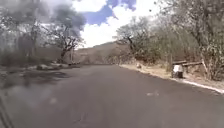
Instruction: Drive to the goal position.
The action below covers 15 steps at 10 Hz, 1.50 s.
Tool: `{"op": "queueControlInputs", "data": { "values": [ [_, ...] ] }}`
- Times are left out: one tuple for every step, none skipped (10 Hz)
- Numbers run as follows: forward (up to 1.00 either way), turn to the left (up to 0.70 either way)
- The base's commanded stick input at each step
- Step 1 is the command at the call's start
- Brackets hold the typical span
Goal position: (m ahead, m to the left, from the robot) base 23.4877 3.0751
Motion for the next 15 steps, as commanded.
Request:
{"op": "queueControlInputs", "data": {
  "values": [
    [0.70, 0.00],
    [0.70, 0.00],
    [0.70, 0.00],
    [0.70, 0.00],
    [0.70, 0.00],
    [0.70, 0.00],
    [0.70, 0.00],
    [0.70, 0.00],
    [0.70, 0.00],
    [0.70, 0.00],
    [0.70, 0.00],
    [0.70, 0.00],
    [0.70, 0.00],
    [0.70, 0.00],
    [0.70, 0.00]
  ]
}}
